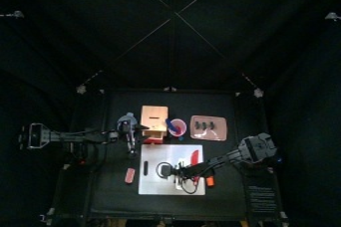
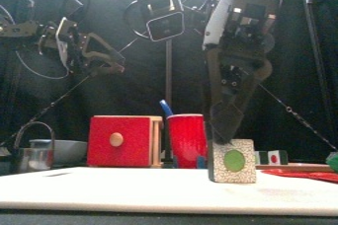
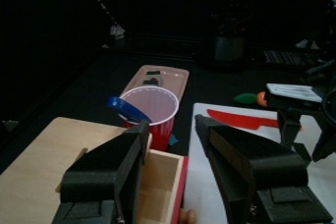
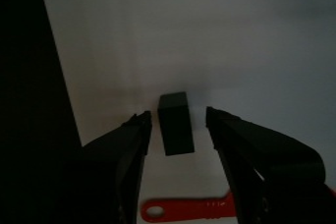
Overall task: Place sushi on board then cut the sushi with the knife then place the pieces on the plate
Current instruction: Place the 4 sushi pieces on the plate
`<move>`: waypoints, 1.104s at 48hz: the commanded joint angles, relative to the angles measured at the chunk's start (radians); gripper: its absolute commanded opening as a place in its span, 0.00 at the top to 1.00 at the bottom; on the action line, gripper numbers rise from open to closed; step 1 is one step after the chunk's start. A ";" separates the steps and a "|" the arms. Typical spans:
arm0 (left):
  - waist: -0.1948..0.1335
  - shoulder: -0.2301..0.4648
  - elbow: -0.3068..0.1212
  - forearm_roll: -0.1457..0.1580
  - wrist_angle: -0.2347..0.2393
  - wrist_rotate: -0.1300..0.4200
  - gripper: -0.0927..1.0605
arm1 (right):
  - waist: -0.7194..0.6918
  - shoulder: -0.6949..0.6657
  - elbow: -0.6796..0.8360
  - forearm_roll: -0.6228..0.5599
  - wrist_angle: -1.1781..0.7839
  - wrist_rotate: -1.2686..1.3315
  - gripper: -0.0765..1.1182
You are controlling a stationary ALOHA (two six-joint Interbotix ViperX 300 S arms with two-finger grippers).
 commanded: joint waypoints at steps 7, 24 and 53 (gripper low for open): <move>-0.002 -0.003 -0.012 -0.005 -0.008 0.000 0.22 | -0.014 -0.015 0.003 0.009 -0.008 0.008 0.37; -0.002 -0.003 -0.002 -0.005 -0.006 0.002 0.22 | -0.120 -0.196 0.141 -0.055 0.081 0.198 0.48; 0.005 -0.003 0.023 0.000 -0.006 0.005 0.22 | -0.744 -0.802 0.782 -0.183 -0.008 0.680 0.48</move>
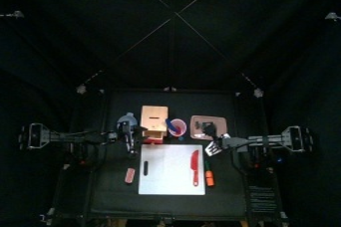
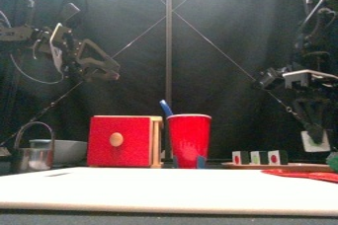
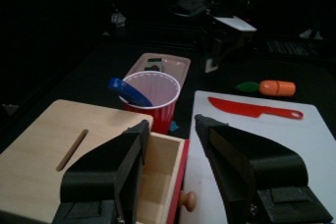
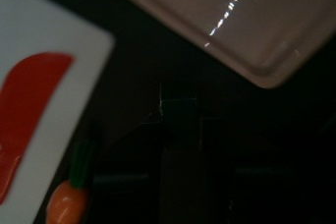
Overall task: Place sushi on board then cut the sushi with the knife then place the pieces on the plate
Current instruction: Place the 4 sushi pieces on the plate
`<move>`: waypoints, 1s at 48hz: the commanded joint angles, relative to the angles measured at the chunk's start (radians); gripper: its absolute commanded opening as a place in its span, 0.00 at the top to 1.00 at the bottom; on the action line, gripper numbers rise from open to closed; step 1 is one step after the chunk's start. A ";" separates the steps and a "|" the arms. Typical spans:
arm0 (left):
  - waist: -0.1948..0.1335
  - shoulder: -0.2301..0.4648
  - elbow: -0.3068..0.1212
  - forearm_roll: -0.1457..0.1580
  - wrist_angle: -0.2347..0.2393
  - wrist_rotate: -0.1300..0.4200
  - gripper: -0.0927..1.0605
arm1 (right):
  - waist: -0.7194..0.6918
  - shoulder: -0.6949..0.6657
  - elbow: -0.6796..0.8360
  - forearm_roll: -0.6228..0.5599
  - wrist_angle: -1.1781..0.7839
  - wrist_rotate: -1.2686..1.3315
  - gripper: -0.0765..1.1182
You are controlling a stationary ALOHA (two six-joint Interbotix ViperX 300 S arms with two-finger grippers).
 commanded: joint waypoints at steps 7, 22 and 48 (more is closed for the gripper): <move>0.000 -0.003 -0.009 0.008 -0.008 0.002 0.22 | -0.316 0.051 0.009 -0.066 -0.160 -0.011 0.48; 0.003 -0.003 -0.003 0.008 -0.008 0.002 0.22 | -0.353 0.210 -0.051 -0.114 -0.202 -0.009 0.46; 0.000 -0.003 0.002 0.006 -0.008 0.002 0.22 | -0.275 0.103 -0.098 -0.097 -0.089 -0.014 0.29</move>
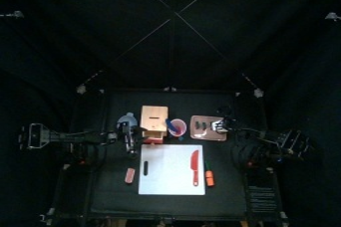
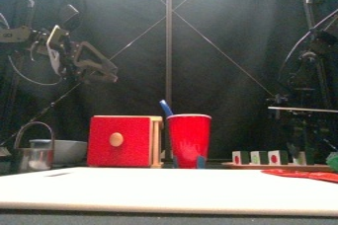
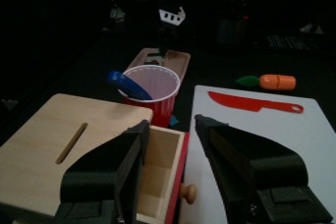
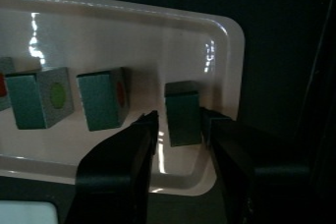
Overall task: Place sushi on board then cut the sushi with the knife then place the pieces on the plate
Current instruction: Place the 4 sushi pieces on the plate
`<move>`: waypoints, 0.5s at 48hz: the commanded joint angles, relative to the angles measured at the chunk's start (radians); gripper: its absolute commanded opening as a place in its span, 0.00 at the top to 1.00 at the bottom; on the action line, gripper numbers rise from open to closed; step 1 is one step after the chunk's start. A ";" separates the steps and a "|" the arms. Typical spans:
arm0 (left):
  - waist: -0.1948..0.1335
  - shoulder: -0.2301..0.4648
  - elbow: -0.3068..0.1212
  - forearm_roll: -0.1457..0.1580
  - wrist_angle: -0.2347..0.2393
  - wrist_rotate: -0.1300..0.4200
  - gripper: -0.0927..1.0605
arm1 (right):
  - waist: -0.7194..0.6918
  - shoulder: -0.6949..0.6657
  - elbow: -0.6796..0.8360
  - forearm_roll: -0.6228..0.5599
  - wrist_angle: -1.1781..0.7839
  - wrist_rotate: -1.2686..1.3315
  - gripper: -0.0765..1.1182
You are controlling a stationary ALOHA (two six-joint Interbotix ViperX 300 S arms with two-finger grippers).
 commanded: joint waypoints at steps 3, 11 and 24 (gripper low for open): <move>-0.002 -0.003 -0.017 0.000 -0.006 0.000 0.22 | 0.077 -0.110 -0.014 -0.020 0.043 -0.002 0.29; -0.006 -0.003 -0.028 -0.002 -0.005 -0.002 0.22 | 0.256 -0.201 0.011 -0.046 0.005 -0.005 0.29; -0.018 0.006 -0.060 -0.003 -0.006 -0.005 0.22 | 0.561 -0.207 0.002 -0.229 -0.515 -0.002 0.29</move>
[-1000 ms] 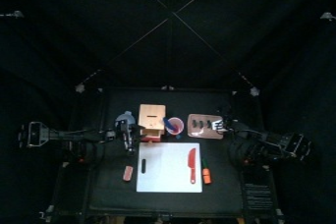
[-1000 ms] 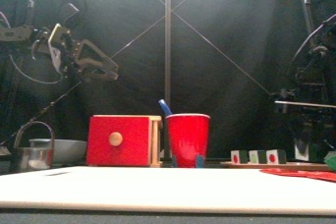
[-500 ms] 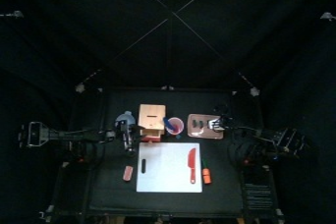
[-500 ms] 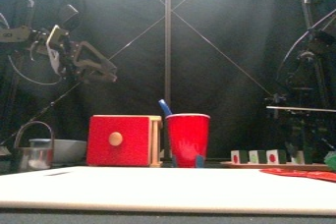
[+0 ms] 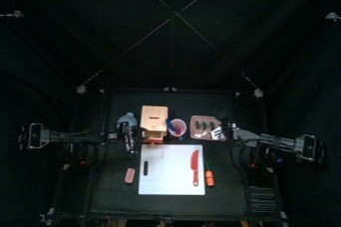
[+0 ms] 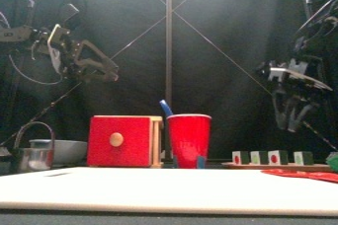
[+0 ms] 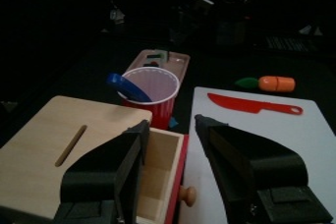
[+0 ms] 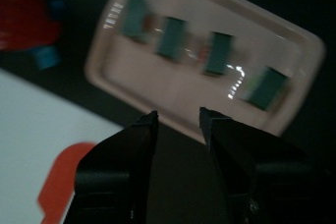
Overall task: Place sushi on board then cut the sushi with the knife then place the pieces on the plate
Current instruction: Place the 4 sushi pieces on the plate
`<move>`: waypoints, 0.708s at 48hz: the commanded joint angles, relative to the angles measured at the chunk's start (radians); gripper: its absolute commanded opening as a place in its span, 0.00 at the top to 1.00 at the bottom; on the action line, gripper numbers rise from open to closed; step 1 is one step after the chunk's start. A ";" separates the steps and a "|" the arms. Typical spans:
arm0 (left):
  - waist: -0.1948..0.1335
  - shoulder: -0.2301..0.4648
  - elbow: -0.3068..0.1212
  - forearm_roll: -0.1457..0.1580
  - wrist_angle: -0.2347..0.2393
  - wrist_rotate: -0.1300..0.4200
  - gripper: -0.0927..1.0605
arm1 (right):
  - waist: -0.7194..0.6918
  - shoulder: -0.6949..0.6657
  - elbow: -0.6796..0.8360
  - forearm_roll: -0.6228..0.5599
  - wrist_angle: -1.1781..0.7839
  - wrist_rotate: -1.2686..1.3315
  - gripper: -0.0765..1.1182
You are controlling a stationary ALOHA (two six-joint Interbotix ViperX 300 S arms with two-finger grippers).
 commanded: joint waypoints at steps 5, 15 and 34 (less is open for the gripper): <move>-0.008 0.012 -0.038 -0.003 -0.006 -0.002 0.22 | 0.032 0.121 -0.051 -0.144 -0.453 -0.011 0.29; -0.012 0.012 -0.034 -0.005 -0.006 -0.005 0.22 | 0.009 0.319 -0.167 -0.419 -0.719 -0.011 0.30; -0.028 0.008 -0.011 -0.051 -0.006 0.000 0.22 | -0.008 0.442 -0.298 -0.495 -0.733 -0.011 0.30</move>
